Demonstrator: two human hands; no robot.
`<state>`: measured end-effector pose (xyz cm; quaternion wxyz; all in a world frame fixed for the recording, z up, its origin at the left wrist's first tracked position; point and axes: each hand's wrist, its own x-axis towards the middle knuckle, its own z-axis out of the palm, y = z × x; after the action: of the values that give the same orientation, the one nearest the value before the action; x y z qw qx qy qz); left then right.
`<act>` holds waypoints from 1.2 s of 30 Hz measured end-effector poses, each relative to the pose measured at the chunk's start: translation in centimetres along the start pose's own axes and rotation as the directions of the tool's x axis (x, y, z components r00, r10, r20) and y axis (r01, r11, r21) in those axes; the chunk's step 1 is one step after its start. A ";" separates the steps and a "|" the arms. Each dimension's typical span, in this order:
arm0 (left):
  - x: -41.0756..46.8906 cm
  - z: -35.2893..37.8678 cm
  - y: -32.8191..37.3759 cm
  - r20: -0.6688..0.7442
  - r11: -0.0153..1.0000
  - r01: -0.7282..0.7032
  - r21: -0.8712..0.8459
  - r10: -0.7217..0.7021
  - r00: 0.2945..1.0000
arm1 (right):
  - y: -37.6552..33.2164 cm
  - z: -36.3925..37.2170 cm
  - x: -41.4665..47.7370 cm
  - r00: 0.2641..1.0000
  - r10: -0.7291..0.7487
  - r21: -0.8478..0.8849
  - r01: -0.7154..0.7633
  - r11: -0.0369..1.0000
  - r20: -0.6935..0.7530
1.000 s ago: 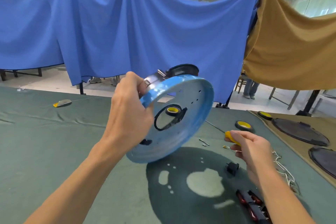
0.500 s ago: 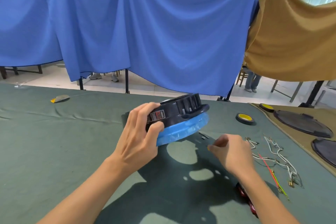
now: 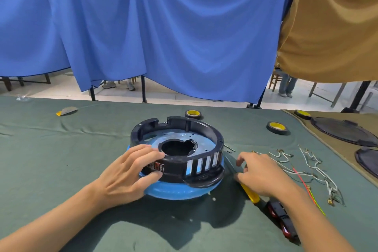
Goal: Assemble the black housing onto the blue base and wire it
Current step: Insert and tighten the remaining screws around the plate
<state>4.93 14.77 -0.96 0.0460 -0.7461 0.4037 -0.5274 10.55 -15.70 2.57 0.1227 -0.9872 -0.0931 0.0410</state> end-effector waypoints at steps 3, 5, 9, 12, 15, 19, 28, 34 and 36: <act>0.0 -0.1 -0.3 0.023 0.999 -0.033 -0.019 0.033 0.999 | -0.6 -0.3 -0.3 0.991 -0.044 0.108 0.058 0.993 -0.123; 0.2 -0.1 -0.1 0.044 0.996 -0.065 -0.056 0.068 0.997 | -1.3 -0.2 -0.3 0.967 -0.039 0.292 0.114 0.950 -0.252; 0.1 0.5 0.2 0.078 0.994 -0.083 -0.075 0.089 0.993 | -3.1 0.4 -0.5 0.974 0.088 0.757 0.102 0.646 -0.207; 0.0 0.7 0.2 0.115 0.994 -0.057 -0.088 0.067 0.991 | -3.8 1.1 -0.8 0.970 0.085 0.761 0.123 0.637 -0.228; 0.2 0.6 0.3 0.137 0.995 -0.041 -0.087 0.053 0.989 | -4.4 1.5 -1.0 0.964 0.121 0.741 0.100 0.664 -0.238; 1.3 0.5 1.1 0.109 0.997 0.030 -0.067 -0.023 0.994 | -5.1 1.6 -1.6 0.968 0.167 0.742 0.029 0.670 -0.188; 8.6 1.4 5.2 0.163 0.856 0.457 0.241 -0.499 0.851 | -7.3 2.5 -1.7 0.986 0.169 0.930 -0.059 0.364 -0.004; 10.4 3.6 6.8 0.426 0.631 0.669 0.394 -0.770 0.475 | -4.1 -0.2 -1.1 0.985 0.147 0.826 -0.012 0.564 -0.086; 10.1 4.0 7.0 0.438 0.672 0.625 0.398 -0.737 0.514 | -3.0 -0.9 -0.9 0.980 0.157 0.769 -0.006 0.639 -0.123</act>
<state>5.55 2.08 1.43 0.0227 -0.9563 -0.0082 -0.2914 9.25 -13.19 4.26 0.5342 -0.8452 -0.0109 -0.0067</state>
